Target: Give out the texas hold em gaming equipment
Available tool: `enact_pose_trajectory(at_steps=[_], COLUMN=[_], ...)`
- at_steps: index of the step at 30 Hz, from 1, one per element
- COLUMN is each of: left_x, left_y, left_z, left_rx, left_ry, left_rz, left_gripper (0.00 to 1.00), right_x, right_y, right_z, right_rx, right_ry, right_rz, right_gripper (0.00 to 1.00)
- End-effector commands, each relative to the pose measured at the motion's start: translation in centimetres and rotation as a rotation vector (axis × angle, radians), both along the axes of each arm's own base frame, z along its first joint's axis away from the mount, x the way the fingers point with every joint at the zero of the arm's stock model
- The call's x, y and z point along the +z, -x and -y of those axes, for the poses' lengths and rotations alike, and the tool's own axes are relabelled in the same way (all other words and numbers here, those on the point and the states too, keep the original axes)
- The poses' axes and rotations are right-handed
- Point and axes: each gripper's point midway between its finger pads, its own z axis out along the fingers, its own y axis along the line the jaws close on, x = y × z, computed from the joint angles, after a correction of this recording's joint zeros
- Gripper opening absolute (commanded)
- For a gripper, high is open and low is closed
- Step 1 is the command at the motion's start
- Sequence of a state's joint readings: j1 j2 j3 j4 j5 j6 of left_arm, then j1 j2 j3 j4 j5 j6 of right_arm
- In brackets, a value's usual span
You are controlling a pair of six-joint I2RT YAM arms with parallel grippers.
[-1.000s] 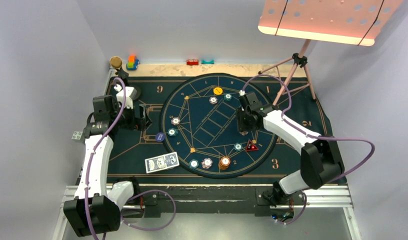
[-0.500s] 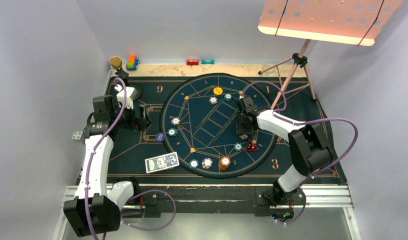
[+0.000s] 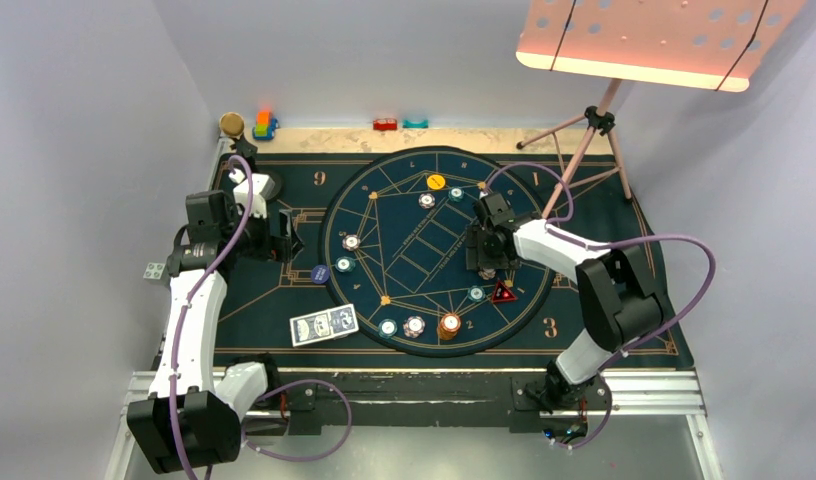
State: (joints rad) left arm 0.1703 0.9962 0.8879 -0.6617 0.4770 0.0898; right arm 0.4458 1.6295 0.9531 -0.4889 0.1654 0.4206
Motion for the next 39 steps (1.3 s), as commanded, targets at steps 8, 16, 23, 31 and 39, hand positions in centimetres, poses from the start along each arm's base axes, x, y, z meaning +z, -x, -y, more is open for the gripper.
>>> enact_pose_trajectory(at_steps=[8,16,23,31,39], left_x=[0.5,0.4,0.4,0.3,0.3], left_y=[-0.2,-0.2,-0.2,-0.1,-0.1], left_z=[-0.1,0.0,0.1,0.2,0.2], left_rx=[-0.009,-0.017,-0.022,-0.027,-0.028], left_ry=[0.002,0.003,0.005,0.005,0.007], left_rz=[0.027,0.026,0.026,0.025,0.028], left_gripper=[1.00,1.00,1.00,1.00,1.00], right_x=[9.6,13.5,10.2,7.8,5.2], right_y=[-0.4,6.0,11.8,13.6,14.8], right_z=[-0.7,-6.7,-9.8,-10.6,-10.9], right_rx=[0.039,0.306,0.449,0.474,0.492], right_ry=[-0.048,-0.140,-0.113,-0.089,-0.071], right_rz=[0.198,0.181,0.052,0.007,-0.044], right_gripper=[0.77,0.86,0.93,0.93,0.84])
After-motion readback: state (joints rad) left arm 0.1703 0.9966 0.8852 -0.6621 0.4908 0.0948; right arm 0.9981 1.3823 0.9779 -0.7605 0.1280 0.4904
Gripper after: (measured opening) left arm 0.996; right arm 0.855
